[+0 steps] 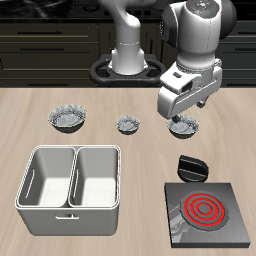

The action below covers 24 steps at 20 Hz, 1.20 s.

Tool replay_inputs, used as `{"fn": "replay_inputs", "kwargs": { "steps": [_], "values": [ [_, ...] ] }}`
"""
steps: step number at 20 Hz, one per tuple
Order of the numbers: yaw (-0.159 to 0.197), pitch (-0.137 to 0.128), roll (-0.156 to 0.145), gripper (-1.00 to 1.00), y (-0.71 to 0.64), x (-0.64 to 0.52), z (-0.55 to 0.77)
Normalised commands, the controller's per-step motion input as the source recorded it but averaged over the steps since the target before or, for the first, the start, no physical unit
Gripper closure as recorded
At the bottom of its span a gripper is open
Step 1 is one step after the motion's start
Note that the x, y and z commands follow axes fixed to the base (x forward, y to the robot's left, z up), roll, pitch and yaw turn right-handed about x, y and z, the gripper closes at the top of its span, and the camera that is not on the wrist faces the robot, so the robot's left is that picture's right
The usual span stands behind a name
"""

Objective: Turn off the flat stove and place the largest bowl on it

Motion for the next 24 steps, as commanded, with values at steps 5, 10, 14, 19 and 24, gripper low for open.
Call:
{"fn": "replay_inputs", "kwargs": {
  "steps": [5,10,14,19,24],
  "values": [
    [0.083,-0.062,-0.009,-1.0,-0.01,0.05,0.02],
    [0.054,-0.021,-0.009,-1.0,-0.03,0.07,-0.02],
    [0.022,0.001,0.002,-1.0,0.01,0.03,-0.03],
    [0.015,0.004,0.018,-1.0,0.07,0.0,-0.11],
    [0.009,-0.008,0.015,-1.0,0.08,0.0,-0.13]
  ]
}}
